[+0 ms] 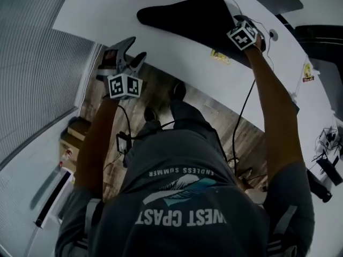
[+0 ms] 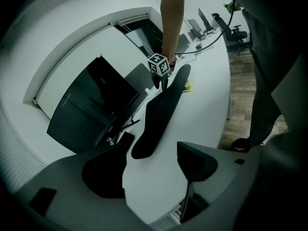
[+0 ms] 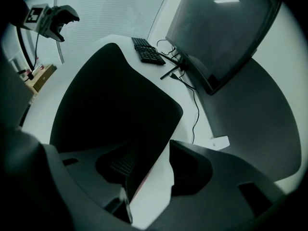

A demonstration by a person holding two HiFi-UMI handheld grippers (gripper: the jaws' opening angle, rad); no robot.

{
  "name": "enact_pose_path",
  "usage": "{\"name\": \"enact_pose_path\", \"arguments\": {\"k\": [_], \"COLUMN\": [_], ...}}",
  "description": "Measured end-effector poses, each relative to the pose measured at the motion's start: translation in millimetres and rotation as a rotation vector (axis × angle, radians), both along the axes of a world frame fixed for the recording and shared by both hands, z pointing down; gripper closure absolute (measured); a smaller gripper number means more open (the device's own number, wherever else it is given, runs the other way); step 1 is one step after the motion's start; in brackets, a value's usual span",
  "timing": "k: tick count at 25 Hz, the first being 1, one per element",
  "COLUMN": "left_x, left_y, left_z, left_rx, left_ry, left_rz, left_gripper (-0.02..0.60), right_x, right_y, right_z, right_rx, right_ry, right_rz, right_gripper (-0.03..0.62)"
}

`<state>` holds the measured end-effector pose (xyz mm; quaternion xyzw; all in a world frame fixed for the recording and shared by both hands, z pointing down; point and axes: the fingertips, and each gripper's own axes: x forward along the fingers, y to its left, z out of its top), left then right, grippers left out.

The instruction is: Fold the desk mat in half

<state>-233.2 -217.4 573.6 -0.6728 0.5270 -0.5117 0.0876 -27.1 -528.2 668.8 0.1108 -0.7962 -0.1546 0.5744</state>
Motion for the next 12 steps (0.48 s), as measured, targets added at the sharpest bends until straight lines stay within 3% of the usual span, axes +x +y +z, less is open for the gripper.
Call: {"name": "enact_pose_path", "arguments": {"k": [3, 12], "left_x": [-9.2, -33.0], "left_y": [8.5, 32.3], "left_z": [-9.2, -49.2], "left_rx": [0.011, 0.099], "left_ry": [-0.004, -0.013], "left_rz": [-0.012, -0.020], "left_gripper": [0.241, 0.293], "right_x": [-3.8, -39.4], "right_y": [8.8, 56.7], "right_z": [-14.9, -92.2], "right_rx": [0.022, 0.059], "right_ry": [-0.014, -0.243], "right_rz": [0.007, 0.008], "right_gripper": [0.385, 0.490]}}
